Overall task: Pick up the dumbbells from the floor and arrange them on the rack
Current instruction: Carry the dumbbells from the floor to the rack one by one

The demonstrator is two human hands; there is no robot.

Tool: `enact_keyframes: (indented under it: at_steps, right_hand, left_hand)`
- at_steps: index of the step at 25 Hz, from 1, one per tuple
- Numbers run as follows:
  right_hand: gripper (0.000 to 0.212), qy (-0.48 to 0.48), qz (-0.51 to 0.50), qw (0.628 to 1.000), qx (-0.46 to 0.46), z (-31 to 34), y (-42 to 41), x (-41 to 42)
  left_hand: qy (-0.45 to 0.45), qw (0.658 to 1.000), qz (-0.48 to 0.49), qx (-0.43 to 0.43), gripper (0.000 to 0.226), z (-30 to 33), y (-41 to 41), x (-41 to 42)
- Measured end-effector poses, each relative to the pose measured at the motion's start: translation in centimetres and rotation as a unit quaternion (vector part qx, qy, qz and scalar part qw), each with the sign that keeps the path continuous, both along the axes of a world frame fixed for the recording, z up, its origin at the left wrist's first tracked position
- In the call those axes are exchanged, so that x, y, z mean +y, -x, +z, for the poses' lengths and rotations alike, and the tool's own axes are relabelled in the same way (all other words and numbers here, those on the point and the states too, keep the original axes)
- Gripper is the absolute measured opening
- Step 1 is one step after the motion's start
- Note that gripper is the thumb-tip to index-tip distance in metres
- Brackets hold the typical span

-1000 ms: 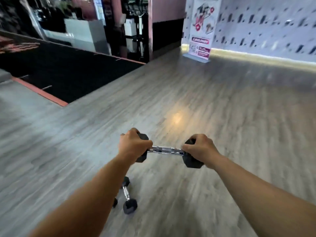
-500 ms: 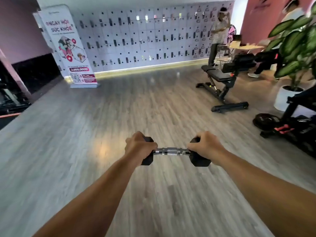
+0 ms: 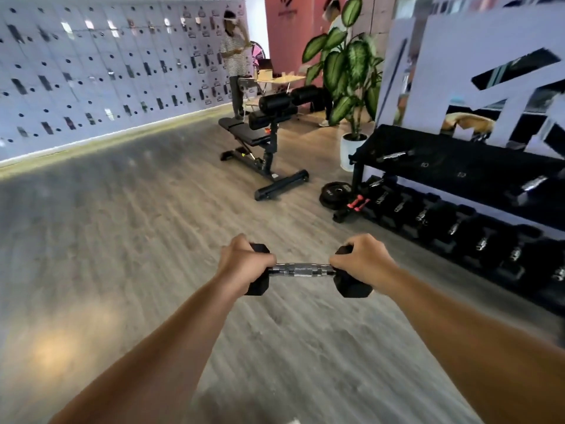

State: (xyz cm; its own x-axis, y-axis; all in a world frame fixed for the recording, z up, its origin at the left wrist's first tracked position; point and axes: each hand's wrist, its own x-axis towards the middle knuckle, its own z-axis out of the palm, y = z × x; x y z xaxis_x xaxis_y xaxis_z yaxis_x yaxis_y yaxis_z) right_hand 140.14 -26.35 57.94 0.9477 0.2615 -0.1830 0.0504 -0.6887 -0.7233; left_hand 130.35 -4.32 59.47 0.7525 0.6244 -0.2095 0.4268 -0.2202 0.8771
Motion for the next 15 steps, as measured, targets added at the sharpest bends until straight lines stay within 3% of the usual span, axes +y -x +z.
enact_keyframes:
  at_steps: [8,15]
  right_hand:
    - [0.012,0.016,-0.154,0.988,0.000,-1.4,-20.4,-7.1]
    - [0.025,0.016,-0.238,0.971,-0.009,-0.2,-36.1,-13.3]
  left_hand:
    - [-0.029,0.989,-0.147,0.012,0.041,-3.2,-28.0,-5.0]
    - [-0.034,0.969,-0.245,-0.007,0.037,-2.3,-48.8,-10.9]
